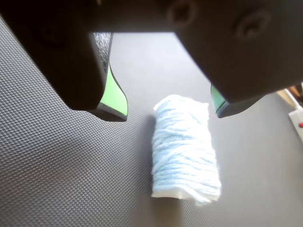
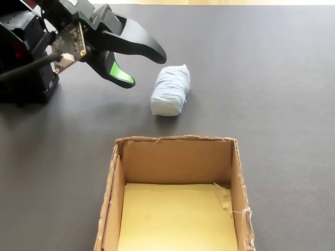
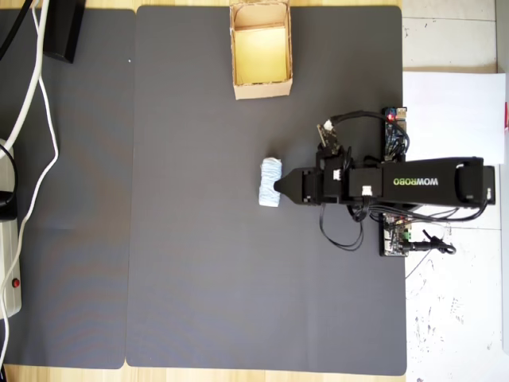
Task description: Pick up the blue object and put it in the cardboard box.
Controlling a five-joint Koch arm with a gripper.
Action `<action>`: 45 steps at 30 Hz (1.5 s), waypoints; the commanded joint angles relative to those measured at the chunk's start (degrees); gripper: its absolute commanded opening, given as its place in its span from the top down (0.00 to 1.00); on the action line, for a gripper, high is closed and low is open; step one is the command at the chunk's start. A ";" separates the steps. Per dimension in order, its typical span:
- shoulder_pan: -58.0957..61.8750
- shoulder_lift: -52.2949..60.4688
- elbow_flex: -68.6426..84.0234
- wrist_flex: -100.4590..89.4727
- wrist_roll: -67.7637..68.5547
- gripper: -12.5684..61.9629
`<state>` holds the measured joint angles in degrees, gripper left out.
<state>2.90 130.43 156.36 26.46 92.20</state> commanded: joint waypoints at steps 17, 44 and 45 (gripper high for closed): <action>-0.26 -21.09 -22.15 6.06 -0.62 0.38; -0.97 -36.47 -17.40 -13.36 -0.53 0.64; -0.97 -36.47 -16.44 -15.29 -0.53 0.66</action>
<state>2.55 94.92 139.66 16.44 90.88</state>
